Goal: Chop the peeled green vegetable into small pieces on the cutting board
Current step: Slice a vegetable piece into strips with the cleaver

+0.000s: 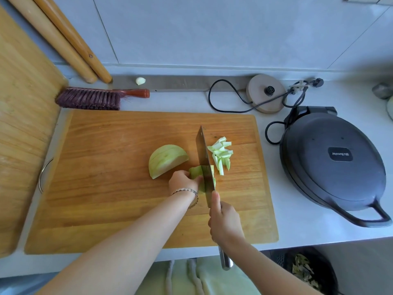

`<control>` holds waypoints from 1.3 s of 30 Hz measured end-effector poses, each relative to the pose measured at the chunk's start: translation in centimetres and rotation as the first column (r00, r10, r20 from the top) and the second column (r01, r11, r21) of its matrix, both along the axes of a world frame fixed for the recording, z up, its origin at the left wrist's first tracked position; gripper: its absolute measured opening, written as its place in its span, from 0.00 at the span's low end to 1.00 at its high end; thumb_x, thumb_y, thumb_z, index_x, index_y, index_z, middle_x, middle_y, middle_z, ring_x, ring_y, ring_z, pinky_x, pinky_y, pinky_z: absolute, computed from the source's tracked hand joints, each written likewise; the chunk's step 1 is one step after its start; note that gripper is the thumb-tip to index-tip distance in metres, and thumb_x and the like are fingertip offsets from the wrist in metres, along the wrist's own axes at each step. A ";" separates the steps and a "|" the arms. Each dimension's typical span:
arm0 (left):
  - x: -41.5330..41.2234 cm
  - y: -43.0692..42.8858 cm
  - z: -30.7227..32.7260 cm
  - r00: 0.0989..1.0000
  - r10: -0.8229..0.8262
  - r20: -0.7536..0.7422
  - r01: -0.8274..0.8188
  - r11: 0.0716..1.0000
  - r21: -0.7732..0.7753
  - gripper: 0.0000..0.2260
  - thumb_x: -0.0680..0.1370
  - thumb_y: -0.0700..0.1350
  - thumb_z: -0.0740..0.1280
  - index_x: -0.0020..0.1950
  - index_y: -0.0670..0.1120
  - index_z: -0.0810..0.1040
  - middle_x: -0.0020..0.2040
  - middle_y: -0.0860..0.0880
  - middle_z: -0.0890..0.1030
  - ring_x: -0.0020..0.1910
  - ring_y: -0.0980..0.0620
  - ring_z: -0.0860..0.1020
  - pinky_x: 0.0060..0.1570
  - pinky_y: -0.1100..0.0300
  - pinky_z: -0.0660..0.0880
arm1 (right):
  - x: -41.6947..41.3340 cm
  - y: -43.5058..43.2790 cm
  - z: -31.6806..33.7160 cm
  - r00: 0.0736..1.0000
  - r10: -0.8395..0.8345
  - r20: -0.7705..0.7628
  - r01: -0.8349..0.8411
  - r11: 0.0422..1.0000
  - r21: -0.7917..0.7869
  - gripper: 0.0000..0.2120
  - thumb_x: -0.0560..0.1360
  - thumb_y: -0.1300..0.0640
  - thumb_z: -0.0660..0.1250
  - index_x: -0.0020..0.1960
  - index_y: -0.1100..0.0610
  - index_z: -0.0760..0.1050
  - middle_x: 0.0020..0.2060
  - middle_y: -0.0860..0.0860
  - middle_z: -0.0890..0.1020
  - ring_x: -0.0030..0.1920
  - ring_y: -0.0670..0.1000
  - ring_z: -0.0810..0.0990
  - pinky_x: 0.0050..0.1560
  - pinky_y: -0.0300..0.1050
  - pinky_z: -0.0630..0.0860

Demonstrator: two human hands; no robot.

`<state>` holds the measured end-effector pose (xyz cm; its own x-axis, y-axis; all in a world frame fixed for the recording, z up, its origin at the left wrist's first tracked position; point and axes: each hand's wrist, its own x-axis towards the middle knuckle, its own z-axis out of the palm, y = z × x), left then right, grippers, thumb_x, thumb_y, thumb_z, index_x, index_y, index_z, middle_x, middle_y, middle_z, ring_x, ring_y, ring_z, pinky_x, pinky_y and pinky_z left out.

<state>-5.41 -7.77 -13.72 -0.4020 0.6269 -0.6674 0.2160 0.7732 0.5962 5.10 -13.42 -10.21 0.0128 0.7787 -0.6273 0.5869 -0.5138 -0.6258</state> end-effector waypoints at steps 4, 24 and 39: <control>0.0 0.1 0.0 1.000 -0.007 -0.023 0.006 1.000 -0.029 0.12 0.73 0.48 0.68 0.32 0.46 0.70 0.33 0.44 0.74 0.44 0.40 0.81 0.38 0.59 0.70 | 1.2 0.8 2.0 0.997 -0.016 -0.081 0.021 0.998 0.055 0.28 0.75 0.35 0.45 0.30 0.56 0.60 0.22 0.49 0.65 0.25 0.49 0.63 0.31 0.44 0.63; 4.7 1.9 0.1 0.607 -0.577 -0.546 0.511 0.810 -0.288 0.36 0.75 0.53 0.64 0.73 0.42 0.48 0.68 0.43 0.58 0.64 0.43 0.61 0.54 0.59 0.71 | 9.7 9.4 2.5 0.975 0.221 -0.030 -0.222 0.974 -0.053 0.25 0.78 0.39 0.50 0.32 0.56 0.64 0.21 0.46 0.65 0.20 0.46 0.61 0.24 0.39 0.61; 1.4 1.0 -0.2 0.623 -0.483 -0.615 0.560 0.825 -0.080 0.30 0.74 0.47 0.66 0.73 0.44 0.59 0.70 0.50 0.64 0.68 0.49 0.63 0.53 0.57 0.74 | 9.0 9.5 -0.2 0.922 0.387 0.011 -0.384 0.917 -0.112 0.24 0.78 0.38 0.49 0.35 0.57 0.64 0.26 0.49 0.67 0.26 0.48 0.64 0.30 0.43 0.63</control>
<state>-4.03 -6.80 -13.92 -0.2636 0.9079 -0.3261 0.8931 0.3574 0.2733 14.09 -3.93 -10.45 -0.2536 0.6568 -0.7102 0.7714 -0.3056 -0.5581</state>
